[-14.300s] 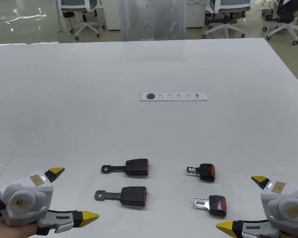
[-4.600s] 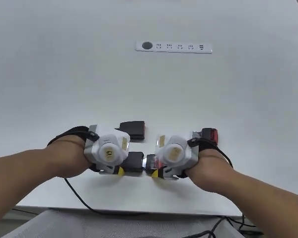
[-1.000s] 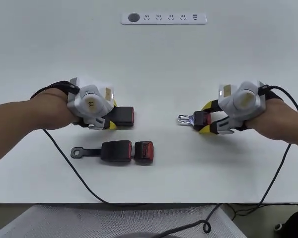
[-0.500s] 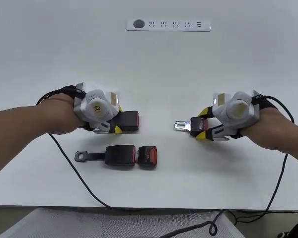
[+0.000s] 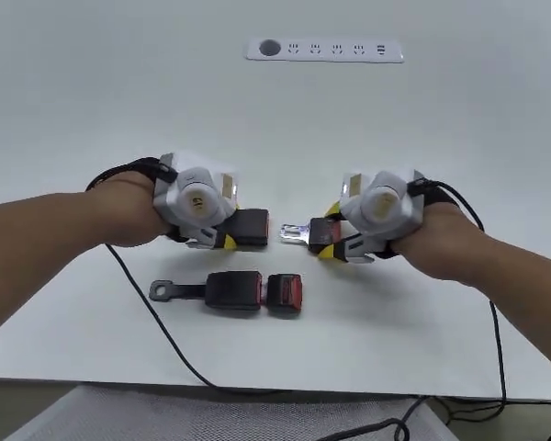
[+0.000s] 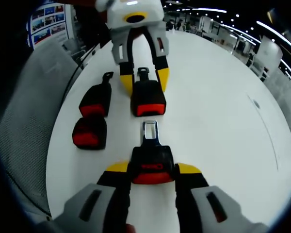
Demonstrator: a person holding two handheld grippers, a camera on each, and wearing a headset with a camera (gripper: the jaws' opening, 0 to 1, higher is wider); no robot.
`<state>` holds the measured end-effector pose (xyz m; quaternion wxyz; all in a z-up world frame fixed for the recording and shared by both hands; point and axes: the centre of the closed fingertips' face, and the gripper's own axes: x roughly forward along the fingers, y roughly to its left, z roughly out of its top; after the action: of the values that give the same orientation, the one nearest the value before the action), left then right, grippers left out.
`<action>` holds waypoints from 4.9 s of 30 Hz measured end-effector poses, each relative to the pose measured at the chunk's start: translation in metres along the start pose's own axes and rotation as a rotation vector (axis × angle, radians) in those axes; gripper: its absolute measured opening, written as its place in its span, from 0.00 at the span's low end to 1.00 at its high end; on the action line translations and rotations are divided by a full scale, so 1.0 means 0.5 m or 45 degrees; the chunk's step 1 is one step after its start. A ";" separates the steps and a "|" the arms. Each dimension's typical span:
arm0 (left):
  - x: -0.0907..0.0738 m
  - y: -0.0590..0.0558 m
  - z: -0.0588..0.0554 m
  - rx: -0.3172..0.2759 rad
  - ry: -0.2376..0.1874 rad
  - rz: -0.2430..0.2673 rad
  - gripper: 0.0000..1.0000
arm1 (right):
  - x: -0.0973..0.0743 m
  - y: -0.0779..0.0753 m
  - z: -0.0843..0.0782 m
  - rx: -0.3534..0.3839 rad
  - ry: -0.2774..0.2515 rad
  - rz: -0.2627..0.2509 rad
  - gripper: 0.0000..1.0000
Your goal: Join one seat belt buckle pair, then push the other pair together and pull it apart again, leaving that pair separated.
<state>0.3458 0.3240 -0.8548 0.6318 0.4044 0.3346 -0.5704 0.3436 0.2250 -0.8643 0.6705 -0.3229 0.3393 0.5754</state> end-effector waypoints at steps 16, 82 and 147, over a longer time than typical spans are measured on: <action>0.001 -0.001 0.001 0.014 0.015 -0.001 0.32 | 0.025 0.002 0.041 -0.048 -0.004 0.015 0.35; 0.008 0.001 -0.002 0.007 0.005 0.009 0.32 | -0.053 -0.006 -0.077 0.036 -0.035 0.009 0.34; -0.338 -0.172 -0.091 -0.718 -0.388 0.549 0.96 | -0.334 0.150 -0.157 0.520 -0.299 -0.395 0.89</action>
<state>0.2411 0.4387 -0.7370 0.8660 0.1866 0.2879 -0.3637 0.2447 0.0777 -0.7733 0.8365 -0.1603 0.3147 0.4190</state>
